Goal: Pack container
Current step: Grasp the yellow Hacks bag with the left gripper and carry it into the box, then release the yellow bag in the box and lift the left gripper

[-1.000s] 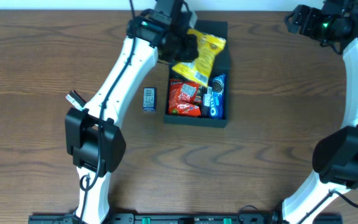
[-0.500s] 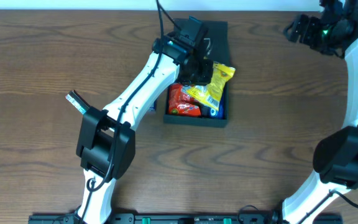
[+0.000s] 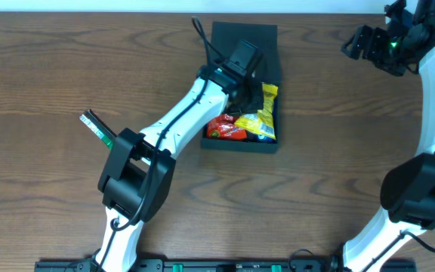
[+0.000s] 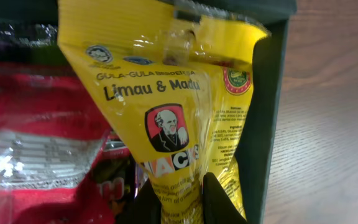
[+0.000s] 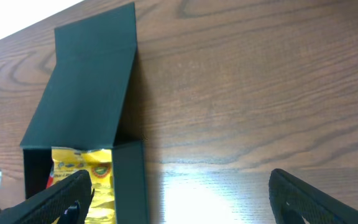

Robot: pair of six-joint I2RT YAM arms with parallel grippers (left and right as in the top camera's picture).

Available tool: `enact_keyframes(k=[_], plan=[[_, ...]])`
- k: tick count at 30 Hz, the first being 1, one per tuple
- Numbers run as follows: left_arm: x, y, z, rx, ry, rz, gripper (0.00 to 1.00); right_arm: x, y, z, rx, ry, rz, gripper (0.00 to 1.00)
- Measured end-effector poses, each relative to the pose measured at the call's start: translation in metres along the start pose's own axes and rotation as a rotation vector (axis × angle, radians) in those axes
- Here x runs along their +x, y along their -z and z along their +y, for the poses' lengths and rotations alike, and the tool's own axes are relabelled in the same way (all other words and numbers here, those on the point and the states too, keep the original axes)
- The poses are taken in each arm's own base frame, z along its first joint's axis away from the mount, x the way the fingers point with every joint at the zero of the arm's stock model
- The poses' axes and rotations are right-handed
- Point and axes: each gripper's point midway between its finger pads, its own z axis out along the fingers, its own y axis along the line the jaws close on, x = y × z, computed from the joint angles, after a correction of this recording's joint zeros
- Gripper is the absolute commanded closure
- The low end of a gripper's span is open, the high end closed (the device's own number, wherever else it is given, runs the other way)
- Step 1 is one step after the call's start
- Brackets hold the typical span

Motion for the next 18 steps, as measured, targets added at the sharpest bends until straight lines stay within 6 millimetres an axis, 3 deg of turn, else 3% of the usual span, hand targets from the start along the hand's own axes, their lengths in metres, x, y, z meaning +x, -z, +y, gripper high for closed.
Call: enact_keyframes(k=[1, 2, 3, 4, 5, 11, 15, 16, 18], plan=[[0.002, -0.001, 0.0, -0.009, -0.001, -0.002, 0.94, 0.0, 0.0, 0.0, 0.0, -0.001, 0.002, 0.09], [0.004, -0.003, 0.0, -0.017, 0.002, -0.002, 0.82, 0.0, 0.0, 0.0, 0.001, -0.001, 0.002, 0.09], [0.007, -0.005, 0.001, -0.03, 0.002, -0.002, 0.53, 0.0, 0.0, 0.0, 0.0, 0.0, 0.002, 0.09], [0.008, -0.006, 0.002, -0.038, 0.001, -0.002, 0.36, 0.001, 0.0, 0.0, 0.0, 0.0, 0.002, 0.09], [0.011, -0.007, 0.002, -0.043, 0.005, 0.003, 0.26, 0.0, 0.0, 0.0, 0.0, 0.0, 0.002, 0.09], [0.012, -0.008, 0.005, -0.052, 0.012, 0.007, 0.35, 0.003, 0.0, 0.0, 0.001, 0.011, 0.011, 0.13], [0.006, 0.001, 0.006, -0.063, -0.025, -0.023, 0.35, 0.011, -0.001, 0.003, 0.0, 0.049, 0.045, 0.22], [0.001, 0.01, 0.006, -0.073, -0.034, -0.052, 0.33, 0.014, -0.002, 0.006, -0.002, 0.061, 0.054, 0.25], [-0.011, 0.033, 0.005, -0.085, -0.05, -0.121, 0.31, 0.017, -0.004, 0.011, -0.007, 0.09, 0.064, 0.43]])
